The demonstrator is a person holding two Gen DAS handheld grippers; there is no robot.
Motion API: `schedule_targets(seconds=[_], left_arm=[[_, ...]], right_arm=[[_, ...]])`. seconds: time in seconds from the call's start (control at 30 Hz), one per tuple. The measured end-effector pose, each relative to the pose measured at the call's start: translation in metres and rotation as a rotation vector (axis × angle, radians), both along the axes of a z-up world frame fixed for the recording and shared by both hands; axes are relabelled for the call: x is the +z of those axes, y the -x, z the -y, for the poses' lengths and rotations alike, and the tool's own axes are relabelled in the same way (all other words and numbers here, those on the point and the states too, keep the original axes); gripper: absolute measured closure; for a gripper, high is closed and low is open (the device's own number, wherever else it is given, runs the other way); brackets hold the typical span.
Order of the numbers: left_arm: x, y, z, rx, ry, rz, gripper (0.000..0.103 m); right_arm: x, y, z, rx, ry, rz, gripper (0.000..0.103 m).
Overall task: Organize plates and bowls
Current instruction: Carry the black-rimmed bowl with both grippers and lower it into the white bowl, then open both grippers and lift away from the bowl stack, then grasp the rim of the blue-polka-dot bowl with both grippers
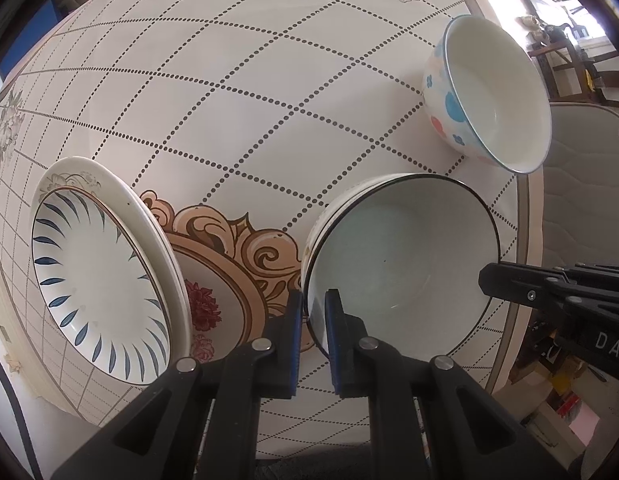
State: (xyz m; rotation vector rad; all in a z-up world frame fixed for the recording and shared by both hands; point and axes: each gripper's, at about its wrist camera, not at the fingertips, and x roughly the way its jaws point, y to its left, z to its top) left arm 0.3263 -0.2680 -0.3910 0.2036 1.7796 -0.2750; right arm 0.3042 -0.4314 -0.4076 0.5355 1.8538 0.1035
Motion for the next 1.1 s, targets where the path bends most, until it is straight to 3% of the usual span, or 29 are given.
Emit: schedule_targets(seconds=[0.17,0.27,0.33,0.4,0.47,0.57,0.77,1.1], left_arm=[[0.022,-0.004,-0.011,0.025,-0.009,0.039,0.089],[0.051,-0.009,-0.011,0.028,-0.006,0.126,0.088],[0.07,-0.018,-0.007,0.031,0.008,0.19,0.078],[0.082,-0.031,0.002,0.031,0.052,0.238,0.067],[0.089,-0.046,0.019,-0.002,0.073,0.282,0.063],[0.085,-0.067,0.043,-0.048,0.085,0.291,0.063],[0.05,-0.099,0.082,-0.106,0.092,0.193,0.063],[0.002,-0.115,0.115,-0.18,0.052,0.087,0.063]], right_arm=[[0.015,-0.001,0.001,0.012,0.027,0.051,0.097],[0.037,-0.002,0.013,-0.006,0.047,0.124,0.091],[0.049,-0.002,0.026,-0.037,0.056,0.169,0.077],[0.06,-0.001,0.041,-0.088,0.059,0.221,0.035],[0.067,-0.003,0.057,-0.121,0.053,0.276,0.025],[0.066,-0.007,0.077,-0.157,0.091,0.286,0.025],[0.051,-0.021,0.104,-0.235,0.108,0.359,0.025],[0.003,-0.046,0.109,-0.232,0.09,0.278,0.032]])
